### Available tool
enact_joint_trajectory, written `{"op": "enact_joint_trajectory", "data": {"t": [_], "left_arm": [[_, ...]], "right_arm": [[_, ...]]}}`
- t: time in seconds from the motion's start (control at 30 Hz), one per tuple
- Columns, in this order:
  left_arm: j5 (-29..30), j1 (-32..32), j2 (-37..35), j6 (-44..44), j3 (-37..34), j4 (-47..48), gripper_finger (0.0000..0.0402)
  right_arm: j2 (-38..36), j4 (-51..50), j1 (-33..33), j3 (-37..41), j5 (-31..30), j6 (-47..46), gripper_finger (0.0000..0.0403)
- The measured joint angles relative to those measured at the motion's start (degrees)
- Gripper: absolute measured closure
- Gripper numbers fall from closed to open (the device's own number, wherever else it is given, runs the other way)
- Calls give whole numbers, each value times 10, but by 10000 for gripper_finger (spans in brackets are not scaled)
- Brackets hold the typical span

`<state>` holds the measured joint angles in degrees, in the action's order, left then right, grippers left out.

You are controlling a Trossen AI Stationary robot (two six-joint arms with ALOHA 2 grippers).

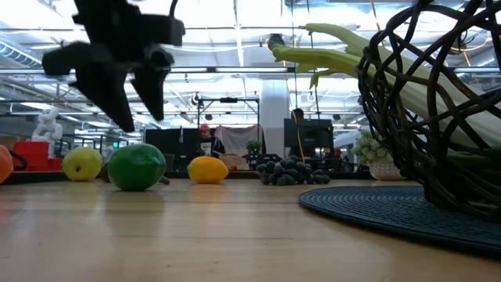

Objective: Build produce basket
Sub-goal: Put the lime into the wire basket

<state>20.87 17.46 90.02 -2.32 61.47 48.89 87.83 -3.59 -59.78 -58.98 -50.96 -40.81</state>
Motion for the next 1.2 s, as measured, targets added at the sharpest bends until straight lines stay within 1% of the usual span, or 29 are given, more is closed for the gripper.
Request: {"op": "enact_joint_trajectory", "data": {"t": [0.1, 0.23, 0.47, 0.53, 0.6, 0.73, 0.87, 0.93, 1.07, 1.2], "left_arm": [[-12, -5, 0, 10, -31, -27, 66], [-12, -10, 0, 12, -62, -39, 75], [8, -19, 0, 34, -108, -118, 79], [21, -22, 0, 40, -118, -141, 85], [30, -26, 0, 40, -122, -141, 97], [30, -26, 0, 16, -123, -155, 133], [26, -10, 0, -27, -122, -189, 161], [26, 0, 0, -62, -112, -190, 166], [28, 25, 0, -146, -67, -189, 169], [27, 67, 0, -203, -5, -191, 170]], "right_arm": [[0, 5, 2, 0, 0, 12, 181], [0, 26, 6, 0, 0, 36, 181], [0, 60, 6, 0, 0, 76, 181], [0, 60, 6, 0, 0, 76, 181], [0, 60, 6, 0, 1, 74, 181], [0, 60, 5, 0, 1, 71, 181], [0, 60, 4, 0, 1, 54, 181], [0, 60, 4, 0, 1, 43, 181], [0, 60, 4, 0, -5, 28, 181], [11, 73, 4, 0, -35, 25, 181]]}}
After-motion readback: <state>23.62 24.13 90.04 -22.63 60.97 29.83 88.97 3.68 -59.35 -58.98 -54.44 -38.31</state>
